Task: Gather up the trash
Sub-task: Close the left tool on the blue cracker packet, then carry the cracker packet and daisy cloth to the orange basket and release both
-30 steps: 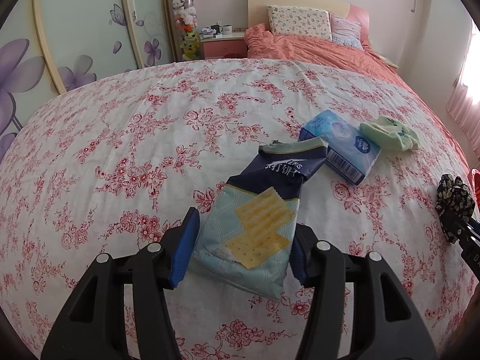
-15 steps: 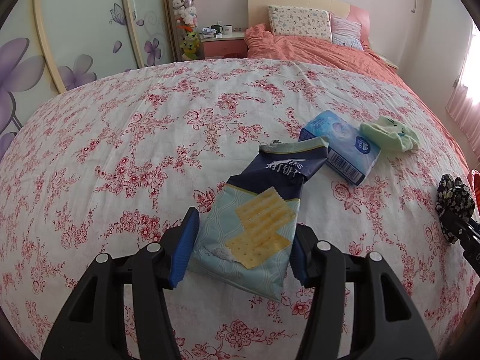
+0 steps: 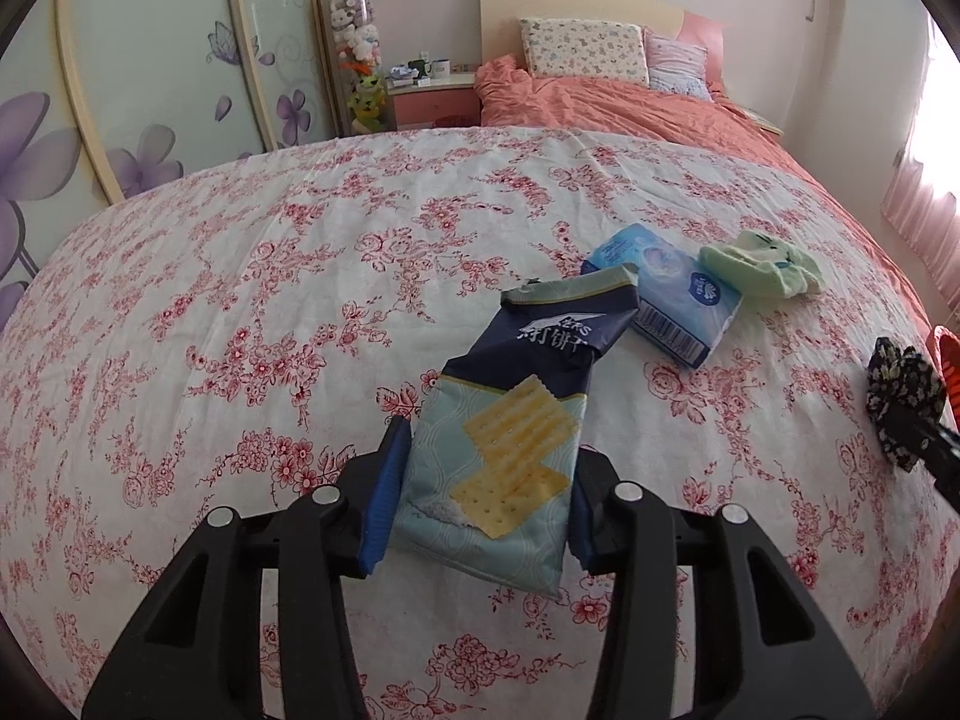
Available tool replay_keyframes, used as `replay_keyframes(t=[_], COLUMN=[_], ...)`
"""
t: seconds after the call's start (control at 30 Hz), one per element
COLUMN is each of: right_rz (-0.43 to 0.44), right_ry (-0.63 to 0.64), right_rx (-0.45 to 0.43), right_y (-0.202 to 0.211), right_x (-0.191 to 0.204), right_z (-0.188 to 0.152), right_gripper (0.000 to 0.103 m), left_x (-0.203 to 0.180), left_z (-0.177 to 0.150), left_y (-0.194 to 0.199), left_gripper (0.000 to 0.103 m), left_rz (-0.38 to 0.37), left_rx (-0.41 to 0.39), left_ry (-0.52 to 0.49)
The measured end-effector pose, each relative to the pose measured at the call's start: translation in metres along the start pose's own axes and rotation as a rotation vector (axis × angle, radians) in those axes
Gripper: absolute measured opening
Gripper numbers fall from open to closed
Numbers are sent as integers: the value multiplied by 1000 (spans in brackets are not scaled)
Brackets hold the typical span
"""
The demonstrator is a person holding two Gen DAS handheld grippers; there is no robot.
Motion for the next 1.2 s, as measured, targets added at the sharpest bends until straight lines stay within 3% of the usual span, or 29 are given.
replay_keyframes(t=[0.5,0.83,1.2], right_rz=[9,-94,-119], right_ry=[-51,-77,-178], right_rx=[-99,-230,-318], right_y=[59,114,164], right_x=[-21,-54,-117], right_z=[-7,-13,-20], right_gripper=[20,22,22], left_x=[-23,-89,-171], left_z=[2,3,2], left_y=[47,85,119], left_gripper=[41,41,41], left_rz=[-54,-98,-217], left_rx=[-60,-100,-134], left_ry=[-6,-102,-203])
Point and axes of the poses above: each gripper's, at about its wrist camera, not at the fingertips, and y roughly against the way its jaws point, x to its left, z to its top, the point moved 9 cm from there along -y, roughly the way its jaws point, and after that the axes turned 14 degrees about x, right-handed, at the moved point
